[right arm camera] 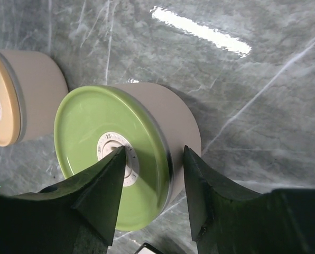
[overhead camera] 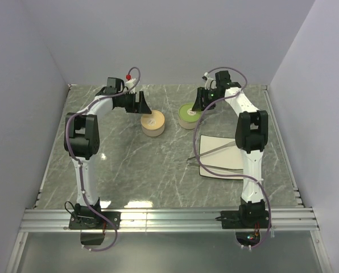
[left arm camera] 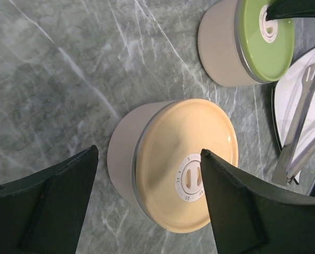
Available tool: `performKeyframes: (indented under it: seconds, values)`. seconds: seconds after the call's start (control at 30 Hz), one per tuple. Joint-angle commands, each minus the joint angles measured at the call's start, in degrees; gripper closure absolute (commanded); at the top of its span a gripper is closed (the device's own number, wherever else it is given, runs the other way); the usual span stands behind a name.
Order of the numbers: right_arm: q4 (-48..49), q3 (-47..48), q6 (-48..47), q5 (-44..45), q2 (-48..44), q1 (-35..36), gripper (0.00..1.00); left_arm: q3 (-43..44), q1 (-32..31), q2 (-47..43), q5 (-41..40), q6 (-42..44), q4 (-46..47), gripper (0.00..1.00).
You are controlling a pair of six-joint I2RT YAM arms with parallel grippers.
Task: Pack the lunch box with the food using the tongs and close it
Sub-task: Move the lunch box
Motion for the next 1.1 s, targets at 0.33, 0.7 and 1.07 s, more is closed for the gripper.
performKeyframes:
  seconds: [0.33, 0.7, 1.07]
  values:
    - [-1.3, -9.6, -3.5, -2.2, -4.8, 4.0, 0.52, 1.7, -1.7, 2.9, 3.9, 8.9, -2.0, 0.32]
    - [-2.9, -14.0, -7.5, -2.3, -7.0, 8.0, 0.53, 1.7, -1.9, 2.6, 2.2, 26.9, -15.3, 0.54]
    - [-2.4, -20.5, -8.9, -3.1, -10.8, 11.4, 0.53, -2.7, -2.1, -1.4, 1.4, 43.1, -29.1, 0.55]
